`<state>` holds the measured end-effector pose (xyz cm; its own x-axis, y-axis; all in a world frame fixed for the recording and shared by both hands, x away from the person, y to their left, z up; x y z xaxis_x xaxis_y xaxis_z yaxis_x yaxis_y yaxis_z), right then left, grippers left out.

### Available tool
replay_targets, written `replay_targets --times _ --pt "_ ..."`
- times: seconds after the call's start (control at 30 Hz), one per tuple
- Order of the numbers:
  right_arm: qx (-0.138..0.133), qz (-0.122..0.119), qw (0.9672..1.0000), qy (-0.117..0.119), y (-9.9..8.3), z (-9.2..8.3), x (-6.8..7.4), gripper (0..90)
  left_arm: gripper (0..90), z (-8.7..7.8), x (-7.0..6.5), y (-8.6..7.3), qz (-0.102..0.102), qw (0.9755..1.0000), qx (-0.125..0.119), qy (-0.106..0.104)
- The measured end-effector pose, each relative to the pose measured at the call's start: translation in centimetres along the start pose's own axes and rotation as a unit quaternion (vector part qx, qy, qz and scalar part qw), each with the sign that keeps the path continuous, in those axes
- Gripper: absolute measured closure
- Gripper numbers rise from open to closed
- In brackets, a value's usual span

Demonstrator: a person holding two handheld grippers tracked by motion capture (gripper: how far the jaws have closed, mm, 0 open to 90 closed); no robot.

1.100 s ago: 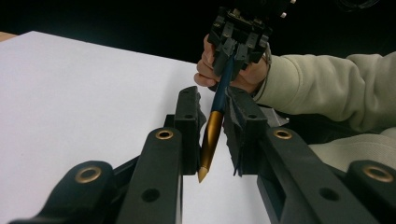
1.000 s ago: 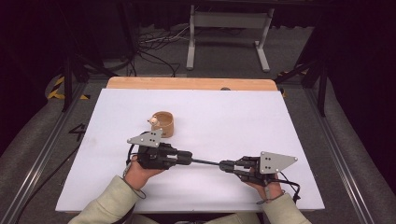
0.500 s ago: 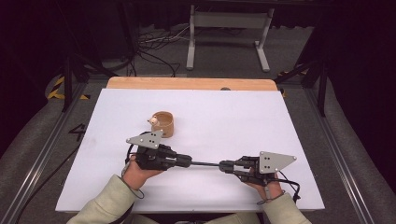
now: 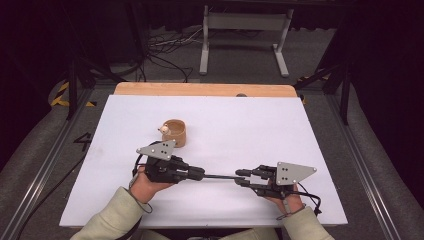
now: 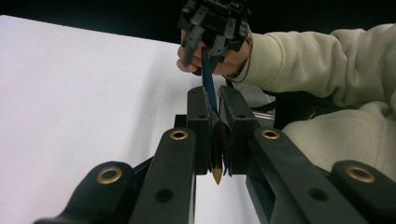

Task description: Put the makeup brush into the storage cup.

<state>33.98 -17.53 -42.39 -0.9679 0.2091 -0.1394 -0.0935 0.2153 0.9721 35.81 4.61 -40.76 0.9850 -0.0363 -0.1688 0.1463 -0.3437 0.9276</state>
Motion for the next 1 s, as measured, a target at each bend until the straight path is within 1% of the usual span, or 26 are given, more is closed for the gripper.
replay_targets --times 0.07,0.2,0.27,0.33,0.37,0.4,0.43,0.47,0.57,0.6,0.63,0.73,0.77,0.8,0.9,1.0 --pt "-0.002 0.007 1.0000 -0.001 0.1 -0.2 -0.1 66.9 83.9 -0.1 0.0 0.1 0.000 1.0000 0.002 0.004" --pt "-0.007 0.004 1.0000 -0.003 0.4 -0.3 -0.1 63.4 83.9 -0.2 0.2 -0.1 -0.001 0.9998 0.015 0.013" --pt "-0.005 0.007 1.0000 -0.004 0.5 -0.4 -0.1 59.5 83.9 -0.2 0.3 0.0 -0.001 0.9995 0.024 0.020" --pt "0.001 0.012 0.9999 -0.005 0.6 -0.5 -0.2 55.9 83.8 -0.1 0.4 0.0 -0.004 0.9989 0.037 0.027" --pt "0.008 0.013 0.9998 -0.009 0.5 -0.5 -0.4 50.5 83.9 -0.1 0.4 0.0 -0.006 0.9985 0.045 0.029" --pt "0.016 0.021 0.9996 -0.014 0.4 -0.4 -0.6 46.6 83.8 0.0 0.4 0.0 -0.009 0.9981 0.052 0.030" --pt "0.024 0.030 0.9992 -0.013 0.4 -0.3 -0.8 44.9 83.8 0.1 0.4 0.0 -0.009 0.9976 0.061 0.032" --pt "0.031 0.033 0.9989 -0.013 0.4 -0.3 -0.9 44.4 83.8 0.2 0.4 0.1 -0.008 0.9967 0.072 0.036" --pt "0.047 0.029 0.9984 -0.011 0.6 0.0 -1.0 43.8 83.8 0.4 0.4 0.1 -0.004 0.9938 0.103 0.043" --pt "0.053 0.028 0.9981 -0.010 0.7 0.1 -1.0 43.8 83.8 0.4 0.5 0.1 -0.004 0.9923 0.114 0.047" --pt "0.064 0.028 0.9975 -0.008 0.8 0.2 -1.0 43.4 83.8 0.5 0.6 0.2 -0.003 0.9917 0.120 0.047" --pt "0.081 0.030 0.9961 -0.012 1.0 0.5 -1.3 38.1 83.8 0.5 0.8 0.5 -0.002 0.9881 0.143 0.056" --pt "0.088 0.033 0.9955 -0.014 1.0 0.6 -1.4 37.4 83.8 0.5 0.9 0.6 -0.003 0.9862 0.153 0.064" --pt "0.097 0.037 0.9945 -0.014 1.1 0.8 -1.5 37.7 83.8 0.5 0.9 0.7 -0.004 0.9853 0.158 0.063" --pt "0.121 0.039 0.9918 -0.011 1.0 1.1 -1.7 39.5 83.8 0.6 0.9 1.0 0.003 0.9806 0.185 0.065" --pt "0.144 0.035 0.9889 -0.010 1.0 1.3 -1.8 41.2 83.8 0.8 0.9 1.2 0.005 0.9775 0.201 0.064"
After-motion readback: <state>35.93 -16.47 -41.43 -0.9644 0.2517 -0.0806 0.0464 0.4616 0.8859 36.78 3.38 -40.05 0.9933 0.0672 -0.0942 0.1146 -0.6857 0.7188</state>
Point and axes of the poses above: each handheld gripper's, and its own axes: z roughly forward along the jaws, y roughly out of its top, x roughly to its left, the point moved 7 cm from there along z, roughly forward along the jaws, and after that the axes turned 1 degree about y, right-handed, at the moved point
